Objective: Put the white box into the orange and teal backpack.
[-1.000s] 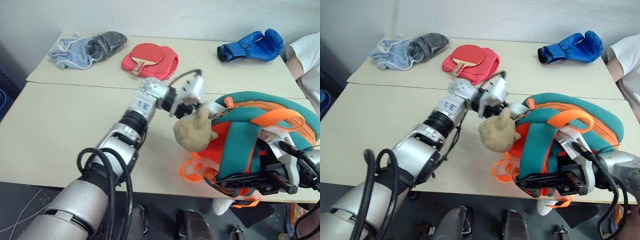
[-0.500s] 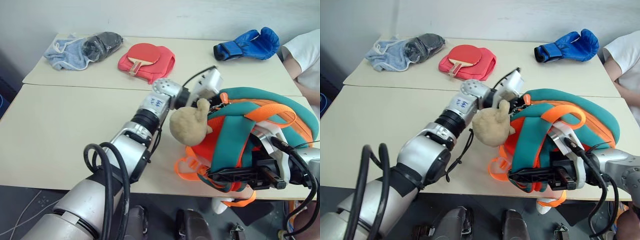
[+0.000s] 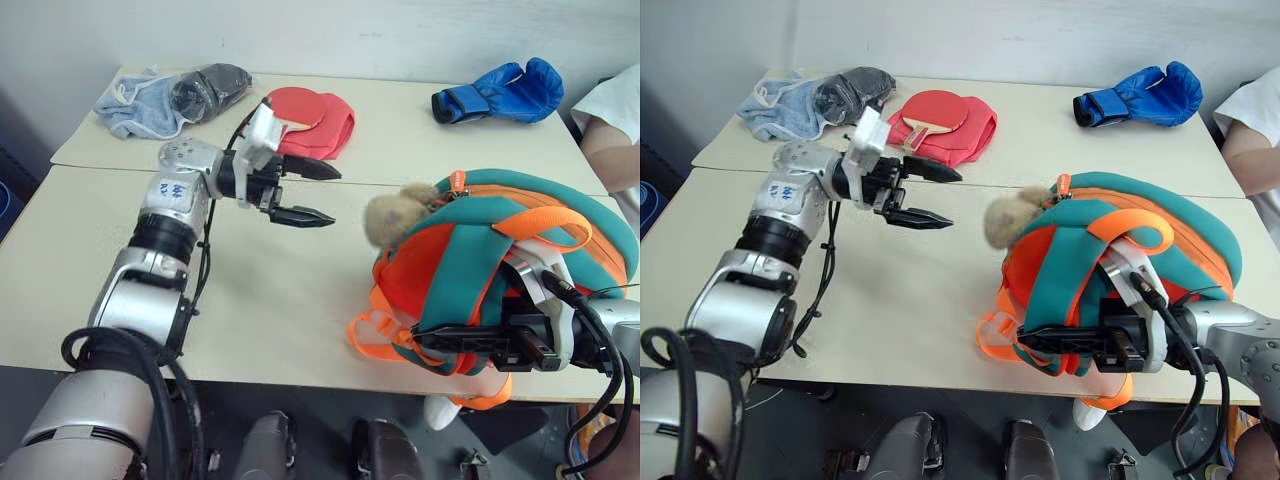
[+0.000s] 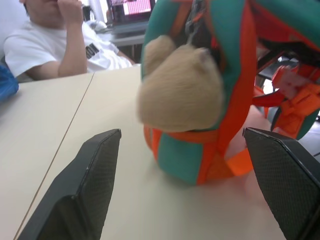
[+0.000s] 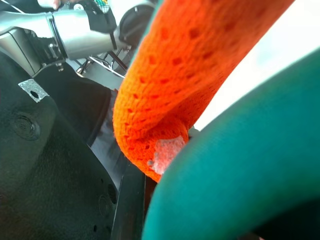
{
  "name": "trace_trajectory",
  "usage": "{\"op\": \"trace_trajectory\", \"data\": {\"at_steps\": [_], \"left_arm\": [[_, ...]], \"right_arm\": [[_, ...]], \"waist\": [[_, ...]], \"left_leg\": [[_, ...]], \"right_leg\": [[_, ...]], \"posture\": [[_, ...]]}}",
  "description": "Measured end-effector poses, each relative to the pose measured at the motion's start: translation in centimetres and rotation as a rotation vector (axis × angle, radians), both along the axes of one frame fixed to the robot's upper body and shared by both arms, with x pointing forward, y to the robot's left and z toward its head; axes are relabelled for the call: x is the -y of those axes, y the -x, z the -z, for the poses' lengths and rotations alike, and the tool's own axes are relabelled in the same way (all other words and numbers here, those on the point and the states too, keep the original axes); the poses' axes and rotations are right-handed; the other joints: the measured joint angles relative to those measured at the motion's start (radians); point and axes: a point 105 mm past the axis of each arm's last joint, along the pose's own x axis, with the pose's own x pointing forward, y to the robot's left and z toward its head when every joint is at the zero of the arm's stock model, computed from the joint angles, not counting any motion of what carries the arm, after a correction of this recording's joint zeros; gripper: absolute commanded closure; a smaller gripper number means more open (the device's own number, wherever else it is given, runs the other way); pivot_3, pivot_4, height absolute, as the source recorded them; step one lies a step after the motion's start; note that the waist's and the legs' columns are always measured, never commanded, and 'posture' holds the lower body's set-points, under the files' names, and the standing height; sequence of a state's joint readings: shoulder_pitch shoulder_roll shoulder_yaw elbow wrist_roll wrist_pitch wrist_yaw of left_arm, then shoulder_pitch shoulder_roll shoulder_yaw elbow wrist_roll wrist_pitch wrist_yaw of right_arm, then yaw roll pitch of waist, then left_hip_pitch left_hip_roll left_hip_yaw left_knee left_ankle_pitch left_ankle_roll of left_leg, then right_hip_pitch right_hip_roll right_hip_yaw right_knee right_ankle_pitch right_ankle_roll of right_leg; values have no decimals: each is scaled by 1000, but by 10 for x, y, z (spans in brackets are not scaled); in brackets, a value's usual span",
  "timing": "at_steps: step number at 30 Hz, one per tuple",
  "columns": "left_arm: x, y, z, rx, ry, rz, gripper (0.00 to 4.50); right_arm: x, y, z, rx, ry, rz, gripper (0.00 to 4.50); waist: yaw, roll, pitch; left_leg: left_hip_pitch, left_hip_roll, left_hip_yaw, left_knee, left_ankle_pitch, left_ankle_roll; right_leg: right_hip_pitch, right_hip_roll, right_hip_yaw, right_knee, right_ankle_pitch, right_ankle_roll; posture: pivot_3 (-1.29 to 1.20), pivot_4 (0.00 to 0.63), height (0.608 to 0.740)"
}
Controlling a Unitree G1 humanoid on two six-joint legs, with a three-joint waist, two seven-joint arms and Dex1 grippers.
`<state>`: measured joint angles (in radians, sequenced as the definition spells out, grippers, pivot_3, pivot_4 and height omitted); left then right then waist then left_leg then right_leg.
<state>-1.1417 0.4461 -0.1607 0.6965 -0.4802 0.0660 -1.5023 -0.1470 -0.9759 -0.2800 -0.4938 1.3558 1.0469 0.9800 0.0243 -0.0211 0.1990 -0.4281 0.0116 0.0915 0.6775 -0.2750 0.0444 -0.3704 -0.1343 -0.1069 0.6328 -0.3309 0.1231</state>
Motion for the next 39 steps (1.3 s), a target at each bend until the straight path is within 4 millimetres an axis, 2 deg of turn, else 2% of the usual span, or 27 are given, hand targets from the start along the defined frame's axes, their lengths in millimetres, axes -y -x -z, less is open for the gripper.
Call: {"op": "trace_trajectory", "data": {"at_steps": [4, 8, 13, 16, 18, 24, 28, 31, 36, 39], "left_arm": [[14, 15, 8, 12, 36, 68, 399], [40, 13, 13, -5, 90, 44, 399], [63, 5, 16, -7, 72, -9, 399], [72, 4, 19, 4, 57, -27, 959], [74, 2, 24, 31, 25, -50, 1587], [71, -8, 36, 65, -8, -151, 3384], [68, -14, 36, 77, -7, -213, 4174], [59, -17, 38, 44, -6, -248, 4288], [28, -41, 29, -16, 25, -448, 4288], [15, -46, 39, -106, -37, -499, 4288]], "right_arm": [[1, -2, -1, -1, -3, -6, 4500], [-1, -4, -1, -1, -2, -23, 4500], [-3, -5, -3, 0, 7, -33, 4500], [-4, -7, -4, 2, 7, -27, 4500], [-6, -7, -3, -6, 7, -26, 4500], [-7, -8, -3, -8, 1, -9, 4500], [-6, -6, -2, -12, -7, 3, 4500], [-5, -4, 1, -23, -10, 10, 4500], [-3, -6, 2, -7, -36, 58, 4500], [-2, -8, 3, -2, -41, 84, 4500]], "waist": [[-1, 0, 0], [1, 0, 0], [-1, 0, 0], [-1, 0, 0], [-1, 0, 0], [0, 0, 0], [2, 0, 0], [0, 0, 0], [-2, 0, 0], [-1, 0, 0]], "left_leg": [[1, 0, 1, 1, 0, 0], [1, 0, 1, 3, -1, 1], [1, 0, 2, 2, -1, 1], [1, 0, 2, 2, -1, 1], [1, 0, 2, 2, -1, 1], [1, 0, 1, 2, -1, 1], [2, 0, 1, 2, -1, 1], [3, 1, 1, 2, -1, 1], [4, 1, 1, 2, -2, 1], [4, 1, 1, 1, -2, 1]], "right_leg": [[1, 1, -1, 1, 0, 0], [1, 1, -2, 1, 0, 0], [0, 1, -2, 3, 0, 0], [0, 1, -2, 3, 0, 0], [0, 1, -2, 3, 0, 0], [0, 0, -2, 1, 0, 0], [3, -1, -2, -3, 0, 0], [3, -1, -2, -4, 0, 1], [3, 0, -2, -3, 0, 1], [4, 1, -2, -3, 0, 1]], "posture": [[0, 150, 740], [0, 150, 740], [0, 150, 740], [0, 150, 740], [0, 150, 740], [0, 150, 740], [0, 150, 740], [0, 150, 740], [0, 150, 740], [0, 150, 740]]}}
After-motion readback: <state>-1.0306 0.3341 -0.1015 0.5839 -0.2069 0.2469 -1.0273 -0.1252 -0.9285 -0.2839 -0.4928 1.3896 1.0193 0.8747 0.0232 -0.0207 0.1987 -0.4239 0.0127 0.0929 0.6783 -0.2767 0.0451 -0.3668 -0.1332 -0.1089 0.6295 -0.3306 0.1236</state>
